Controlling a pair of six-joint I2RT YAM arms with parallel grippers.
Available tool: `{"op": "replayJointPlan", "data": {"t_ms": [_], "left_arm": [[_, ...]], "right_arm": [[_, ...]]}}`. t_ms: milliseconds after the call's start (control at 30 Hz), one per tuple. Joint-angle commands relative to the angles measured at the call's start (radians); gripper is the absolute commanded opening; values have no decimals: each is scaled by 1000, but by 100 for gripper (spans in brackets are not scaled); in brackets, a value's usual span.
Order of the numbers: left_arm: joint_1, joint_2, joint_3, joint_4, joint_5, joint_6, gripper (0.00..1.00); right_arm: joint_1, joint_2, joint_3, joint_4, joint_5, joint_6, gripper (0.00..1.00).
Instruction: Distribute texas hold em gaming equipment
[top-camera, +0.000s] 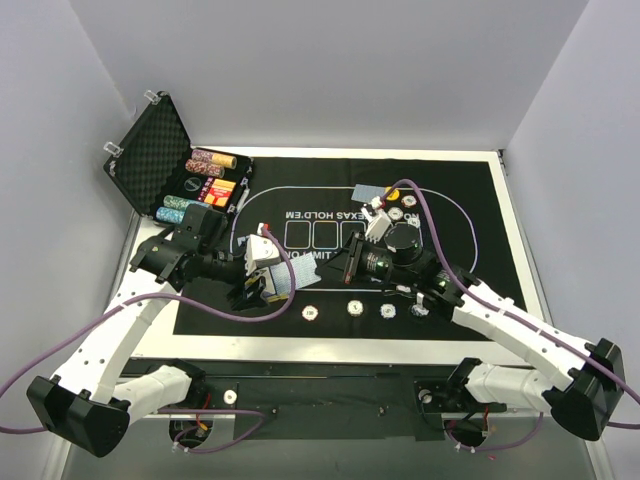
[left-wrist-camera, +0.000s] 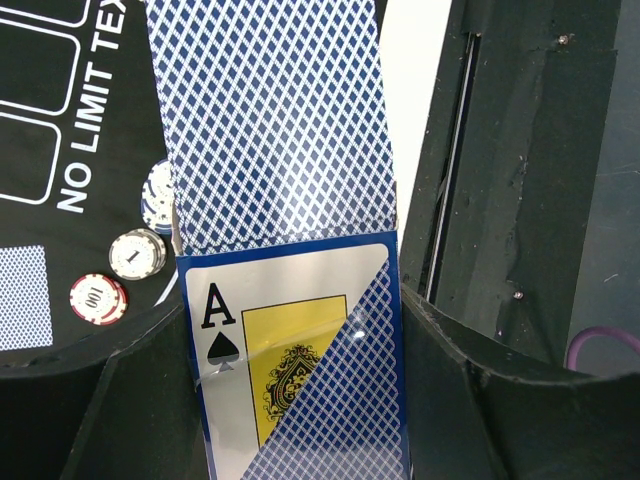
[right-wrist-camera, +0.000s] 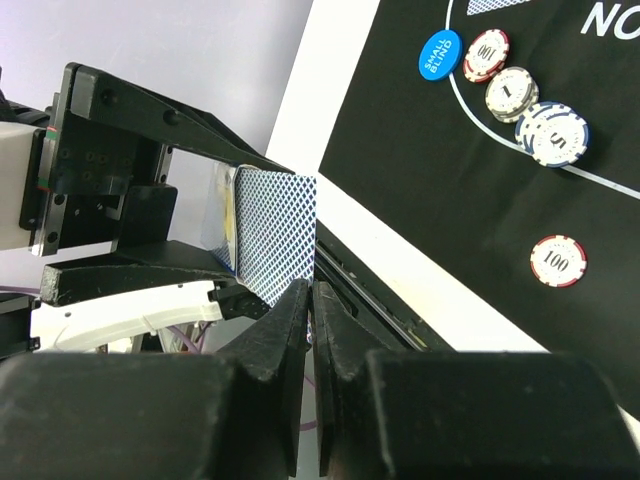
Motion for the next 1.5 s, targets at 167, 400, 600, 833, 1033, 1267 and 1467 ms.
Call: {"op": "replayJointPlan", "data": {"t_ms": [167, 400, 600, 833, 1033, 1267, 1467], "left_arm": [[11, -28, 4, 45, 40, -10, 0], [13, -29, -5, 49, 51, -16, 0], [14, -34, -8, 51, 53, -21, 0], [16, -40, -14, 45, 50, -18, 0], [16, -49, -18, 33, 60, -16, 0], [19, -60, -8, 11, 63, -10, 0], [23, -66, 9, 3, 70, -11, 0]], "right_arm": [[-25, -48, 39, -9, -13, 7, 0], [-94, -83, 97, 5, -54, 36, 0], [-135, -50, 112, 67, -102, 93, 0], [-187, 9, 111, 182, -129, 162, 0], [-244, 147, 171, 278, -175, 197, 0], [-282, 453, 283, 394, -228, 231, 0], [-272, 772, 419, 503, -248, 275, 0]]}}
